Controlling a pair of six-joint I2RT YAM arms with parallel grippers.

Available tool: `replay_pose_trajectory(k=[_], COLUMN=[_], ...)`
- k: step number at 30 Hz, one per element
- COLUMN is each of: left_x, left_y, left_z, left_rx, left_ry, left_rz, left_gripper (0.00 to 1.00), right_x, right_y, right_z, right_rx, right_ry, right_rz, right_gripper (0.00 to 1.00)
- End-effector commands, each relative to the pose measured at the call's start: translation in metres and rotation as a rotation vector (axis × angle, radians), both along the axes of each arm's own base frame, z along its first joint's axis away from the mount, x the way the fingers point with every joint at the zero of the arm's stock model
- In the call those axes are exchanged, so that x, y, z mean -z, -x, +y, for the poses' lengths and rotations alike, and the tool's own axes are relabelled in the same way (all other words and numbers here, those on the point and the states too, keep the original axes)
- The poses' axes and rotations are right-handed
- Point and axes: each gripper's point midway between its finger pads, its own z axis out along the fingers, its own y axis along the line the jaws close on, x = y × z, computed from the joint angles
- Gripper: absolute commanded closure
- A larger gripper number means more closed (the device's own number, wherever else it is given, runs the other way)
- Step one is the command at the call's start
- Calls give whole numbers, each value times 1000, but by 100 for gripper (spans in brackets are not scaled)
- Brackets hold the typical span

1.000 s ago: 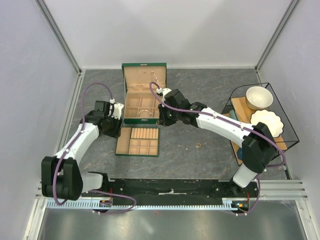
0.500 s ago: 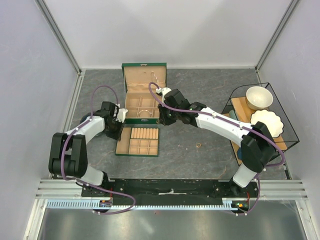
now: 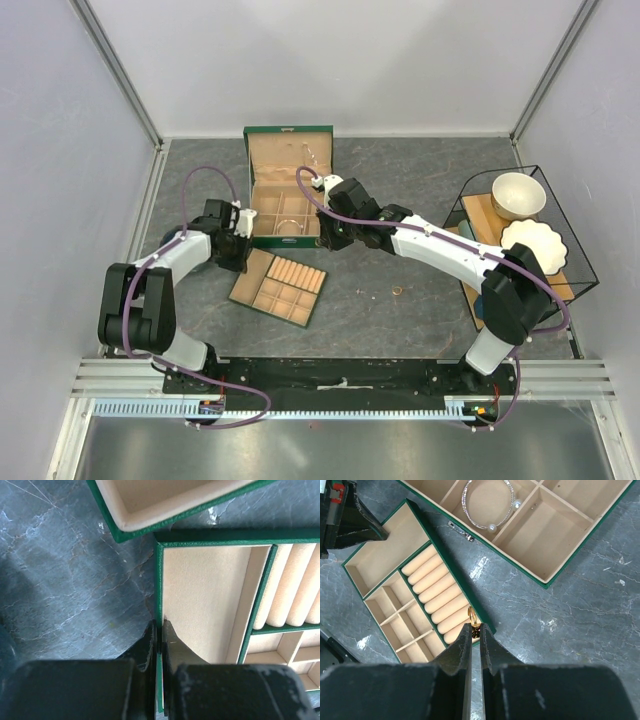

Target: Organize the mixed jewelry

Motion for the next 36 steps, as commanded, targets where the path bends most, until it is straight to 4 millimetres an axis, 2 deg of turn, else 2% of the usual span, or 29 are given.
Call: replay_pose_trajectory(k=[1,7,11,17,22,26,36], left_x=[-18,-12,-7,-9,-13,-15,-19], left_y=[-23,-20,-21,-22,-21,-17,-15], left_z=[-22,-36,-33,-56,-66,-76,-76], left_rx=[-97,-212,-326,-394,-428,-429,-411], left_ry=[114,153,120,155,119,149,104], left_rz=[-61,-1,-9,33,26,39,-41], left_gripper=[99,98,98,99,99,99,99], right_x=[-13,-13,-5,8,14,24,52], right_y=[-9,-16,-18,-19,-18,-22,-18], right_z=[1,-5,-11,-13,-16,-27,-57], right_rx=[1,11,23,44,66,123,235], right_ry=[6,20,34,46,61,95,174], right_rz=[-63,-71,-56,-19,-3,3,31], right_gripper=[100,100,100,100,100,100,100])
